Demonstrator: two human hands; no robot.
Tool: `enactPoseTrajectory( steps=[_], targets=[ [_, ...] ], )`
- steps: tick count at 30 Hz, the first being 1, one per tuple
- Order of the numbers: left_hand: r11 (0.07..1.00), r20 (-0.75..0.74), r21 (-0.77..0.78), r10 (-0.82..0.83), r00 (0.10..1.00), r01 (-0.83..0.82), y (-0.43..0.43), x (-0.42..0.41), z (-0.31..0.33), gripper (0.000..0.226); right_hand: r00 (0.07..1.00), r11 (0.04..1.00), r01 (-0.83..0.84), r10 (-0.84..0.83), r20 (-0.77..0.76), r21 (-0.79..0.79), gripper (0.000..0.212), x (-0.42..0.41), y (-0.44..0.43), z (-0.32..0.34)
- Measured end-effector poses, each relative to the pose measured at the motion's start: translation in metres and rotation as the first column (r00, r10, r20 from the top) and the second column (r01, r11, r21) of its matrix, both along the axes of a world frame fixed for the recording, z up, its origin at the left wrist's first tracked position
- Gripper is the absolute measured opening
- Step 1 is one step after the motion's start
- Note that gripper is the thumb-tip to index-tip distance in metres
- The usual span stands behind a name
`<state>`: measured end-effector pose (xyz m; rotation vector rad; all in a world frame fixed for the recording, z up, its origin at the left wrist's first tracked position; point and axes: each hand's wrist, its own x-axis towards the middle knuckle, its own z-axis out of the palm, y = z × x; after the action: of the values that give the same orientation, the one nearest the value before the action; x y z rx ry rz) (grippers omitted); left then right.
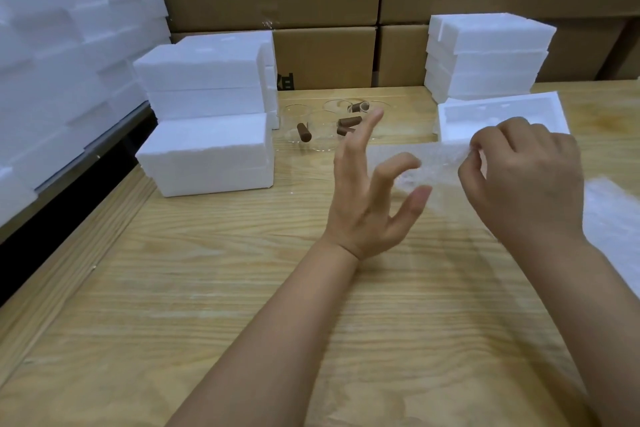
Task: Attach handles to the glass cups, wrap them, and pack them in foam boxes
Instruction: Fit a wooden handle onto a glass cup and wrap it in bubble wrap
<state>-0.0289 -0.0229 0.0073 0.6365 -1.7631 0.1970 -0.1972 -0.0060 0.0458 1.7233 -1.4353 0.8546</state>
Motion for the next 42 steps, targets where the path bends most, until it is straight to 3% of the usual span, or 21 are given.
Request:
enactPoseTrajectory(
  steps=[3, 6, 9, 15, 19, 23, 25, 27, 30, 34, 37, 42],
  targets=[
    [0.994, 0.123, -0.019, 0.105, 0.987, -0.104, 0.0, -0.003, -0.003, 0.017, 0.999, 0.999, -0.023, 0.024, 0.038, -0.036, 0.023, 0.002, 0.001, -0.001],
    [0.97, 0.178, -0.002, 0.241, 0.954, -0.245, -0.001, 0.0, -0.008, 0.015, 0.974, 0.986, -0.14, 0.154, 0.166, -0.092, 0.023, 0.003, 0.003, -0.002],
    [0.947, 0.158, -0.027, 0.32, 0.934, -0.319, -0.004, 0.003, -0.009, 0.022, 0.92, 0.959, -0.259, 0.281, 0.274, -0.115, 0.02, 0.007, 0.004, -0.004],
    [0.913, 0.045, -0.009, 0.407, 0.912, -0.407, -0.008, 0.007, -0.009, 0.03, 0.879, 0.926, -0.366, 0.375, 0.293, -0.088, 0.016, 0.012, 0.002, -0.01],
    [0.894, -0.013, 0.061, 0.445, 0.895, -0.444, -0.008, 0.014, 0.001, 0.039, 0.751, 0.884, -0.462, 0.432, 0.499, -0.07, 0.027, 0.019, 0.001, -0.013],
    [0.882, -0.148, 0.168, 0.464, 0.873, -0.441, -0.009, 0.027, 0.014, 0.04, 0.575, 0.886, -0.459, 0.356, 0.737, -0.07, 0.022, 0.025, -0.006, -0.022],
    [0.877, -0.201, 0.204, 0.472, 0.858, -0.435, -0.01, 0.034, 0.02, 0.044, 0.526, 0.879, -0.47, 0.204, 0.826, 0.082, 0.019, 0.026, -0.015, -0.031],
    [0.875, -0.243, 0.219, 0.478, 0.844, -0.432, -0.012, 0.04, 0.023, 0.049, 0.575, 0.8, -0.511, 0.045, 0.817, 0.316, 0.022, 0.028, -0.025, -0.041],
    [0.862, -0.302, 0.212, 0.506, 0.808, -0.461, -0.014, 0.047, 0.025, 0.056, 0.662, 0.66, -0.564, 0.002, 0.75, 0.496, 0.037, 0.037, -0.035, -0.05],
    [0.842, -0.287, 0.211, 0.539, 0.792, -0.497, -0.013, 0.054, 0.026, 0.062, 0.595, 0.585, -0.667, 0.045, 0.802, 0.462, 0.045, 0.047, -0.044, -0.048],
    [0.822, -0.243, 0.226, 0.568, 0.786, -0.523, -0.012, 0.057, 0.025, 0.064, 0.63, 0.584, -0.66, 0.088, 0.772, 0.472, 0.028, 0.05, -0.047, -0.048],
    [0.824, -0.171, 0.237, 0.557, 0.813, -0.515, -0.012, 0.058, 0.018, 0.07, 0.546, 0.538, -0.729, 0.082, 0.834, 0.424, 0.011, 0.04, -0.043, -0.045]
  ],
)
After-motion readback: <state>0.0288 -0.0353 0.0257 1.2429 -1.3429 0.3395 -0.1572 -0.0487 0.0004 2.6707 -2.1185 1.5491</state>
